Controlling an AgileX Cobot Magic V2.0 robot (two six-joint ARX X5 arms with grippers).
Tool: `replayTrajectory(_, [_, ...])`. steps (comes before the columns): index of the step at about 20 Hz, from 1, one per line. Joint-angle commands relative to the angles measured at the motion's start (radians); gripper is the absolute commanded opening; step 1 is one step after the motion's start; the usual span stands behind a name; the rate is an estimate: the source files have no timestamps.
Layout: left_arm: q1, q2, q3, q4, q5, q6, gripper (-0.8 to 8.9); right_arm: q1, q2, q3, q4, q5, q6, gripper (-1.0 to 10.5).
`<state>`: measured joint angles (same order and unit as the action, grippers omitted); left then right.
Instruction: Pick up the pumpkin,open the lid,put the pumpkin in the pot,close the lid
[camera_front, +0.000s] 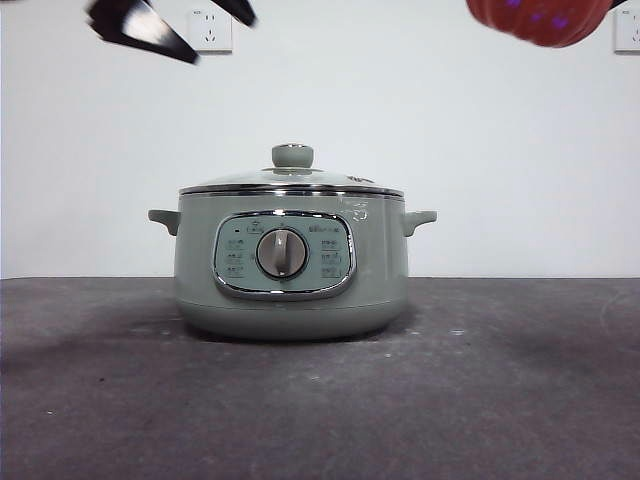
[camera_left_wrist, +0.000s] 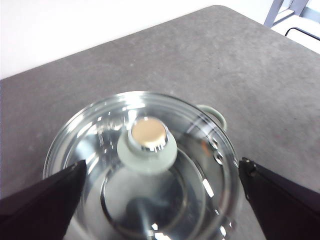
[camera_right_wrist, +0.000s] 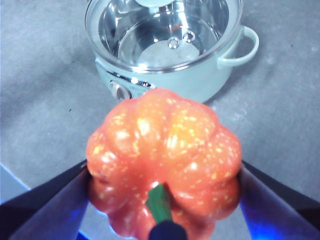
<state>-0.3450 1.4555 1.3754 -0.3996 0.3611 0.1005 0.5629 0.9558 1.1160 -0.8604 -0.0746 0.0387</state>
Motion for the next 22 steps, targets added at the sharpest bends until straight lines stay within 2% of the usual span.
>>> replayTrajectory(1, [-0.019, 0.087, 0.040, 0.048, -0.031, -0.003, 6.91, 0.002, -0.016, 0.000, -0.016, 0.003, 0.017, -0.1])
replayTrajectory(9, [-0.065, 0.311, 0.104, 0.164, -0.048, -0.003, 6.91, 0.002, -0.031, 0.000, -0.024, 0.003, 0.043, -0.1])
replayTrajectory(18, [-0.076, 0.383, 0.104, 0.169, -0.072, 0.000, 6.75, 0.002, -0.031, 0.000, -0.023, 0.003, 0.043, -0.1])
replayTrajectory(22, [-0.083, 0.386, 0.104, 0.173, -0.072, 0.000, 4.03, 0.002, -0.031, 0.000, -0.024, 0.003, 0.043, -0.1])
